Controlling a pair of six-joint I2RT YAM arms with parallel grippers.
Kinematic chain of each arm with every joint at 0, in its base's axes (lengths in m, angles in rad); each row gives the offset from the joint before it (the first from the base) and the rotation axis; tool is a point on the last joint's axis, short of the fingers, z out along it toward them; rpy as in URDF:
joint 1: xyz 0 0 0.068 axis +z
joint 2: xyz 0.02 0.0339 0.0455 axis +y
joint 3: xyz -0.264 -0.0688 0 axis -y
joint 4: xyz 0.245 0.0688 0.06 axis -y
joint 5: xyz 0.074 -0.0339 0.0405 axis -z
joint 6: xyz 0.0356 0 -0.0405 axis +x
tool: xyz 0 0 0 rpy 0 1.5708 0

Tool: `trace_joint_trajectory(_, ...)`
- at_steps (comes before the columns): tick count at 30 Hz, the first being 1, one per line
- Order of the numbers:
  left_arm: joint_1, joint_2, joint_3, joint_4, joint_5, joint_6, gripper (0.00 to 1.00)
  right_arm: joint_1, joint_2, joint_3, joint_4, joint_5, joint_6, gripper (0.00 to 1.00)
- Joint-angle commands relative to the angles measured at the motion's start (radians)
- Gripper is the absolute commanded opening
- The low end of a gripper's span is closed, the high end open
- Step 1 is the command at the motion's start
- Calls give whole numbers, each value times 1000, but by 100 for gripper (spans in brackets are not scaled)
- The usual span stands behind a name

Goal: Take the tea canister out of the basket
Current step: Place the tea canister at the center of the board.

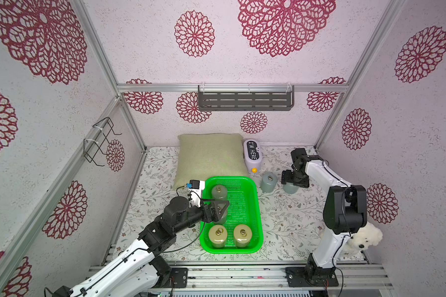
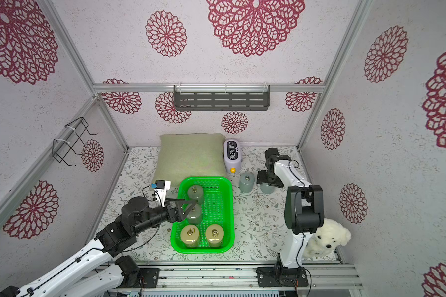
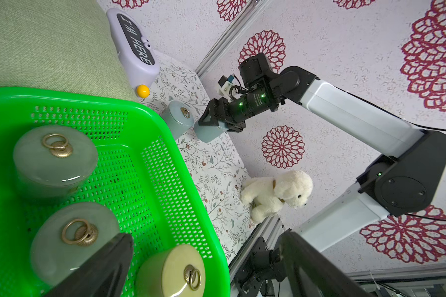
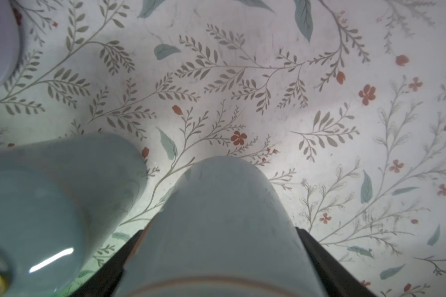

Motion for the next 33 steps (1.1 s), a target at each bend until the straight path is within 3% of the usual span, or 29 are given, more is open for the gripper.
trace_joint_trajectory(1, -9, -13, -12, 6, -6, 12, 97, -5, 22, 83, 29, 8, -20, 73)
trace_joint_trajectory(16, -9, -15, -9, -17, -24, 15, 97, -10, 166, 128, 28, -28, -23, 75)
trace_joint_trajectory(33, -9, -3, 5, -35, -38, 26, 97, -10, 75, 119, 23, -36, 8, 96)
